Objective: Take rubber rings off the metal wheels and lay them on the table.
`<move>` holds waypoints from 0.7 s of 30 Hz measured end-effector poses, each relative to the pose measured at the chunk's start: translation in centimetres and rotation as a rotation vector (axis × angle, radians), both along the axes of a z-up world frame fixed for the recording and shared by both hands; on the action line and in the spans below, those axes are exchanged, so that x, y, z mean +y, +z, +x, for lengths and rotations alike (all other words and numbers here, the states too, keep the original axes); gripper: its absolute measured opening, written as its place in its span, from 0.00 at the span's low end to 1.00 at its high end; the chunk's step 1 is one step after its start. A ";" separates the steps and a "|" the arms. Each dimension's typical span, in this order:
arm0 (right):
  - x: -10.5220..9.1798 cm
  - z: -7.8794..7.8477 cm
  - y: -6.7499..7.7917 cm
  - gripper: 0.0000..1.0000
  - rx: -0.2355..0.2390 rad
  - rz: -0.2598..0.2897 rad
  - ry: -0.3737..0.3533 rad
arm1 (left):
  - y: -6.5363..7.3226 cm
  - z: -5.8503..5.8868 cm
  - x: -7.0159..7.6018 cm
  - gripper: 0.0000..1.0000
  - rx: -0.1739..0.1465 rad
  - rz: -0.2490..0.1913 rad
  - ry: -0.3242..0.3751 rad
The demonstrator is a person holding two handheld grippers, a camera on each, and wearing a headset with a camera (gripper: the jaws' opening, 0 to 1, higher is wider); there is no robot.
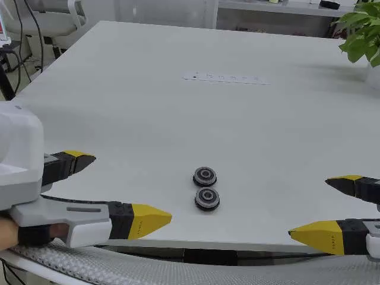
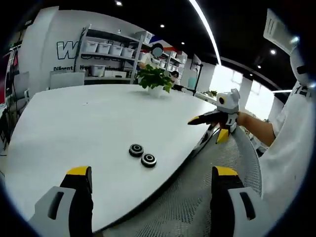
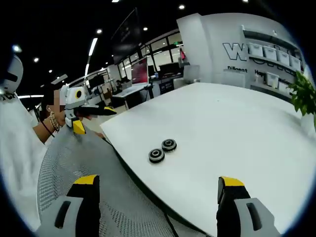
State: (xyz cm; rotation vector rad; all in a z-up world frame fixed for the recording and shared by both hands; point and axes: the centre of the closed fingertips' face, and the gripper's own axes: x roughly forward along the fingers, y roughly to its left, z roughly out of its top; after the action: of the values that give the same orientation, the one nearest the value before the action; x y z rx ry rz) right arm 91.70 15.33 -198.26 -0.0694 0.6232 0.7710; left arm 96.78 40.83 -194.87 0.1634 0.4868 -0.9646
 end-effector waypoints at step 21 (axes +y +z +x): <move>-1.0 -0.1 1.3 0.99 -0.061 -0.042 -0.041 | 0.7 -0.2 -0.1 0.95 -0.012 -0.071 -0.010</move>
State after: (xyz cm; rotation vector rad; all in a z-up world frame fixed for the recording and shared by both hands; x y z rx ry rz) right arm 91.56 14.37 -197.01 -0.1182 0.5811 0.7137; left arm 96.57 40.76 -194.17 0.1076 0.4403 -0.9883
